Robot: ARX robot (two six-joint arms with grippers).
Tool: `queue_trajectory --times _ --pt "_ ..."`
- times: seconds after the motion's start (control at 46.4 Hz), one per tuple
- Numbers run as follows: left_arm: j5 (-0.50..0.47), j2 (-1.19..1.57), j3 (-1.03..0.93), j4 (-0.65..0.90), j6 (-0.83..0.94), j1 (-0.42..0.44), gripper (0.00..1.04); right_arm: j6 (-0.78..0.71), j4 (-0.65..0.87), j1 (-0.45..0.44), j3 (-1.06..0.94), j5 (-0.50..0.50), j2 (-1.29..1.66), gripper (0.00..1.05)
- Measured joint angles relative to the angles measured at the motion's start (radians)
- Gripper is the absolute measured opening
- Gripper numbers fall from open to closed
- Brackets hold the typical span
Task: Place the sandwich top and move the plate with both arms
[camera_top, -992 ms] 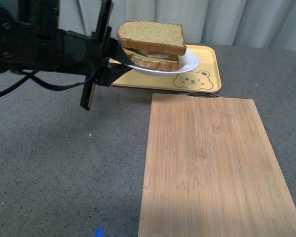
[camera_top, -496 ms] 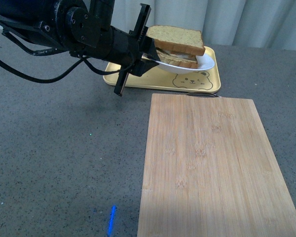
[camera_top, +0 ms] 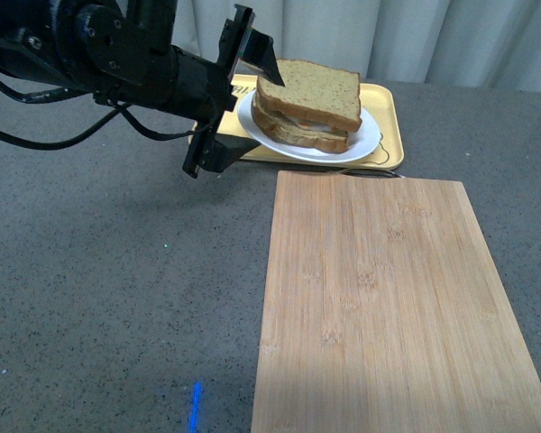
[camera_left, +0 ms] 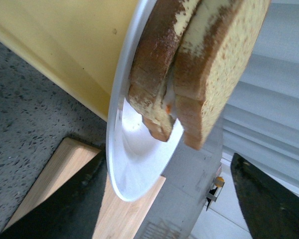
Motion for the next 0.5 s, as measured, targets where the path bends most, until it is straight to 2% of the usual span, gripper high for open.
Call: queue_trajectory --times 0.086,0.173,0.194,0.216,0.237,0.259,0.324,0.388,0.496 --pt "-0.011 -0.089 -0.076 0.006 0.047 0.012 1.0 0.0 0.0 0.0 0.0 0.0 0.0 0.95" --pt "-0.041 -0.185 -0.155 0.006 0.097 0.023 0.98 0.0 0.0 0.0 0.0 0.0 0.0 0.95" --pt "-0.089 -0.196 -0.178 0.039 0.14 0.021 0.97 0.0 0.0 0.0 0.0 0.0 0.0 0.95" --pt "-0.152 -0.202 -0.209 0.123 0.199 0.017 0.94 0.0 0.0 0.0 0.0 0.0 0.0 0.95" --pt "-0.313 -0.208 -0.261 0.276 0.312 0.012 0.88 0.0 0.0 0.0 0.0 0.0 0.0 0.95" --pt "-0.356 -0.21 -0.28 0.325 0.353 0.012 0.86 0.0 0.0 0.0 0.0 -0.001 0.0 0.95" --pt "-0.54 -0.236 -0.414 0.583 0.628 0.014 0.76 0.0 0.0 0.0 0.0 -0.001 0.0 0.95" --pt "-0.62 -0.27 -0.52 0.734 0.822 0.024 0.67 0.0 0.0 0.0 0.0 0.0 0.0 0.95" --pt "-0.628 -0.357 -0.652 0.866 1.041 0.052 0.52 0.0 0.0 0.0 0.0 0.0 0.0 0.95"
